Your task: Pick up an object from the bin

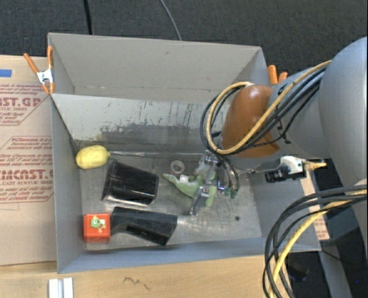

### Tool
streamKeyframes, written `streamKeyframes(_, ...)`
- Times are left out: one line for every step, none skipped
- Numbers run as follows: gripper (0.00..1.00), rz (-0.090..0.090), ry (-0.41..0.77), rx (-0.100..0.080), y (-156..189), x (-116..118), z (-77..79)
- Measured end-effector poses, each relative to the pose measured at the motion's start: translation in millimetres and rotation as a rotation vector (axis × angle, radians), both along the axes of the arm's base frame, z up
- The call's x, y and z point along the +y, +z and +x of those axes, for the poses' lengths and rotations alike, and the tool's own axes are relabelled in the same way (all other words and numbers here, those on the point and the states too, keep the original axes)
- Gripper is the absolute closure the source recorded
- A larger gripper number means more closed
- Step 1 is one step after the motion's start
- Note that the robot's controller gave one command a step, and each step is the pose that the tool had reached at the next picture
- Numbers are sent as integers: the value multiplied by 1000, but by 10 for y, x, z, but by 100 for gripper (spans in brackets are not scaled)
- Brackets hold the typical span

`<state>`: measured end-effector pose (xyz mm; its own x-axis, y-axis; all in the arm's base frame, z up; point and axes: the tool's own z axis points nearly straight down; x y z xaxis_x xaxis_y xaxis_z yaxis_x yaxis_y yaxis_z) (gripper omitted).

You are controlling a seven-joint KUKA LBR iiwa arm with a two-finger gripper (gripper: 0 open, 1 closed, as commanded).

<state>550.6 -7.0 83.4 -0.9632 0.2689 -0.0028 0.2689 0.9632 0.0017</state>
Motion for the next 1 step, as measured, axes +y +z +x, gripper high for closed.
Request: streamKeyframes(100, -1, -7, -4, 39, -11, 17)
